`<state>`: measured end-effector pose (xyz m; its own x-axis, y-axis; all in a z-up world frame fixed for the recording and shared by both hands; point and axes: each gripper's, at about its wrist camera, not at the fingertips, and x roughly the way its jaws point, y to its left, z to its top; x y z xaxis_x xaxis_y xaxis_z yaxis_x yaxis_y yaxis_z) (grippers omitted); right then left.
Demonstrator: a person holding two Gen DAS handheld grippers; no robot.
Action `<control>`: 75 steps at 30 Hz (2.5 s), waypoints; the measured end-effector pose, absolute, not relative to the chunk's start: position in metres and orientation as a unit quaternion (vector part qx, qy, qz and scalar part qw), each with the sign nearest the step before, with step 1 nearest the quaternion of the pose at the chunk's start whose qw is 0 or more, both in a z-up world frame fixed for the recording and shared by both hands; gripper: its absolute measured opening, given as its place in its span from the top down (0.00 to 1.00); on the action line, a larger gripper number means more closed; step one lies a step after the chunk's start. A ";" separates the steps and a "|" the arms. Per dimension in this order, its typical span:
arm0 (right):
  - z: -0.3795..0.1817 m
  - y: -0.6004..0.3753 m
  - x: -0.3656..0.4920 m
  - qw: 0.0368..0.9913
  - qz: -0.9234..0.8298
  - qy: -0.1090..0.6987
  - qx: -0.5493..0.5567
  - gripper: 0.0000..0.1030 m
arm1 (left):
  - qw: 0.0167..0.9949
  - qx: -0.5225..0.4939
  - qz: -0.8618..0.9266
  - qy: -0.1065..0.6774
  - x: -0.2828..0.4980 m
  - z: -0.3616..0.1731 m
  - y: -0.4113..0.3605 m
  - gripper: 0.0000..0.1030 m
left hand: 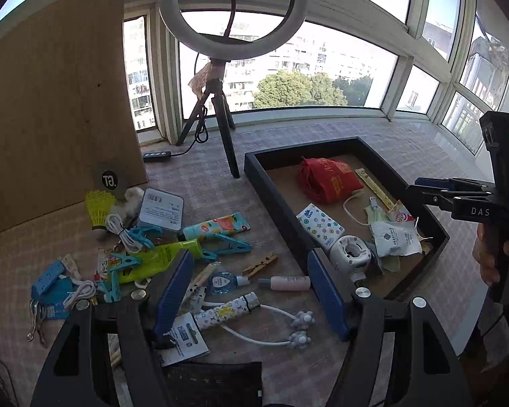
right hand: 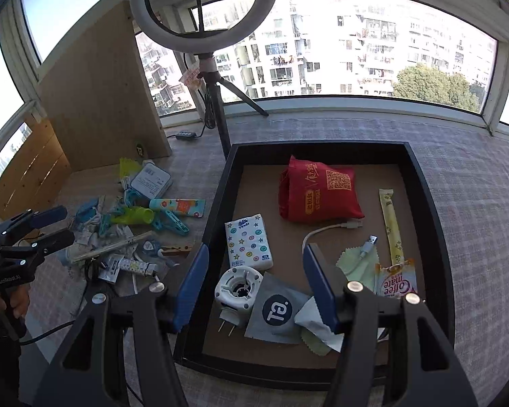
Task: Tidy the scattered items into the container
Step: 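Move both open tools back over the pile of items, then grasp the silver metal opener with the left tool while the right tool grasps the blue phone stand, then carry the silver opener and blue stand into the black tray and open both tools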
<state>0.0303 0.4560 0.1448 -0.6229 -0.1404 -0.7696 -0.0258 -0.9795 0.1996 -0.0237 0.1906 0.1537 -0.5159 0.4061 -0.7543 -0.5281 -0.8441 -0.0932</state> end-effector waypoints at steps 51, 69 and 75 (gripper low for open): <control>0.005 -0.037 -0.225 0.536 -0.603 0.365 0.464 0.55 | 0.109 -0.502 0.858 -0.005 -0.114 0.025 -0.076 0.66; 0.057 0.005 -0.251 0.520 -0.663 0.230 0.487 0.95 | 0.089 -0.484 0.870 -0.037 -0.101 0.045 -0.088 0.86; 0.095 0.025 -0.229 0.495 -0.703 0.202 0.469 0.95 | 0.086 -0.461 0.883 -0.030 -0.084 0.075 -0.083 0.86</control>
<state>-0.2290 0.0251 0.0952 -0.0708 -0.5069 -0.8591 0.8857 -0.4282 0.1796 -0.0844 -0.0835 0.0755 -0.5605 0.1796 -0.8085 -0.1237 -0.9834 -0.1327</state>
